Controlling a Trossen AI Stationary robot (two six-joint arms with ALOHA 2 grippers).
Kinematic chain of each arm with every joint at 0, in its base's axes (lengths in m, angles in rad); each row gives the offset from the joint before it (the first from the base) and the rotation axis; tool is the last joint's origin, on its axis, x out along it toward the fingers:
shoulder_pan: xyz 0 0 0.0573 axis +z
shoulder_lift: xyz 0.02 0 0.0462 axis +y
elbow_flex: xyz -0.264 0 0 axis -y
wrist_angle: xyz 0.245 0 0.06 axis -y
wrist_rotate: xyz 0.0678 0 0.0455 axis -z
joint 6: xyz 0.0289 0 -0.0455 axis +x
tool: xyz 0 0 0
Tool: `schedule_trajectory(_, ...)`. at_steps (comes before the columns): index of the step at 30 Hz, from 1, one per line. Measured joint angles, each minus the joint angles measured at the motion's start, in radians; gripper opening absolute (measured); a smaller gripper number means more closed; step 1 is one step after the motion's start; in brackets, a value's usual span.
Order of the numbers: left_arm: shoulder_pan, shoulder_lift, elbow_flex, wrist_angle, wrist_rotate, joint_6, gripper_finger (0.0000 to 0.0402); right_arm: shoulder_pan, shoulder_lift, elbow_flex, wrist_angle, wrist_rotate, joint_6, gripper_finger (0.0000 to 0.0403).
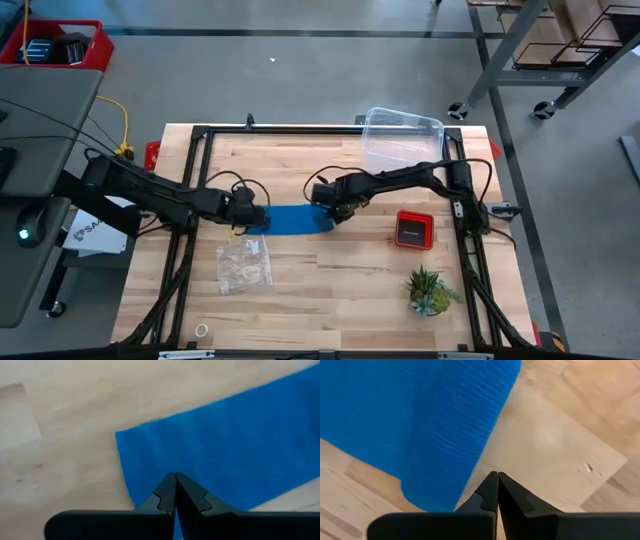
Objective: Roll bandage
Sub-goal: Roll the blue bandage
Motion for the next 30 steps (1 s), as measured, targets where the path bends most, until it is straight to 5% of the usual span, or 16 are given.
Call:
schedule_trajectory(10,-0.001,0.107,0.006,-0.059,0.075,-0.008,0.0,0.001,-0.001,0.0,0.024,-0.01,0.015,0.0)
schedule_trajectory(30,-0.012,0.102,0.002,-0.138,0.084,-0.007,0.0,0.012,0.006,0.002,0.126,0.043,0.136,0.0)
